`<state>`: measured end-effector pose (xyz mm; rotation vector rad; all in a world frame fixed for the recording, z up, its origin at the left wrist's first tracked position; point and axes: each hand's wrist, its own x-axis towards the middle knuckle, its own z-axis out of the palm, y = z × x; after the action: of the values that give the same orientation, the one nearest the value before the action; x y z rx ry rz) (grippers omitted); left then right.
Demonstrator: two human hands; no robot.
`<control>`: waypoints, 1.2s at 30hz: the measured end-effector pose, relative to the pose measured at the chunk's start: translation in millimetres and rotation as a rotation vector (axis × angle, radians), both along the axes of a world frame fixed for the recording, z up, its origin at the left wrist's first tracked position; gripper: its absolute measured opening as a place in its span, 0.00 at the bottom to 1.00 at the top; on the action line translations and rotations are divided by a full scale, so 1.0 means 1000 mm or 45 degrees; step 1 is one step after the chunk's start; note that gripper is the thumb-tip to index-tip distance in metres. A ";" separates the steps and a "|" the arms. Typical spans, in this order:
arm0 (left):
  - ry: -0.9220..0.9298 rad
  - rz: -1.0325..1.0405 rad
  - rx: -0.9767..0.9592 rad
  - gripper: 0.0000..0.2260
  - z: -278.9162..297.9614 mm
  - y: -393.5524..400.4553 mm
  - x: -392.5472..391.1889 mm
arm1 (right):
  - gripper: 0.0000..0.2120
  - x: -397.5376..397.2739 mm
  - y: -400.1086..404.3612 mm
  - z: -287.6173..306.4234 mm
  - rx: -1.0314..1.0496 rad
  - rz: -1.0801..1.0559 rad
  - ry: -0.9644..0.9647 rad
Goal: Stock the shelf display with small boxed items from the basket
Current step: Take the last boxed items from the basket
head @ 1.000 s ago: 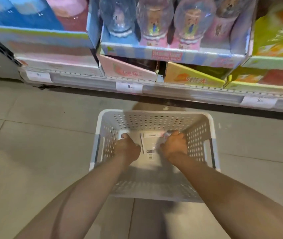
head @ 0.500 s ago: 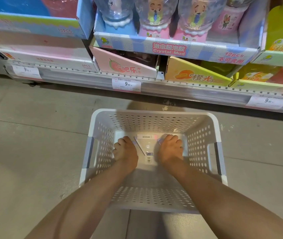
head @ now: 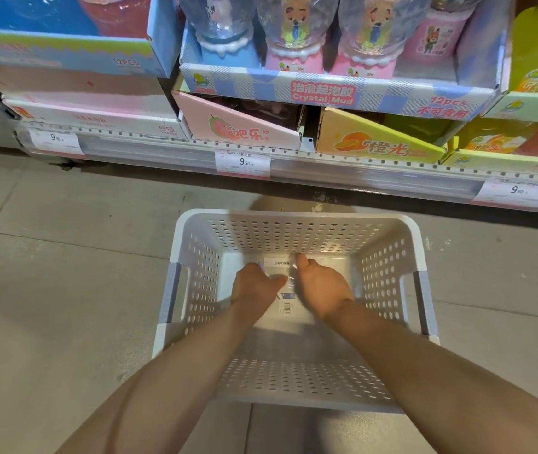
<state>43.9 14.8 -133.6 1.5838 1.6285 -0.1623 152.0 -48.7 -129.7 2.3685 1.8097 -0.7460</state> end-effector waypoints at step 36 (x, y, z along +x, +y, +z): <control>-0.454 -0.024 -0.262 0.09 0.232 0.016 -0.019 | 0.10 0.003 -0.020 0.213 -0.002 -0.348 0.823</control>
<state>25.3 30.7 98.2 1.3807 1.2788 -0.0512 155.2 -68.9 83.5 2.5951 1.6473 -1.7058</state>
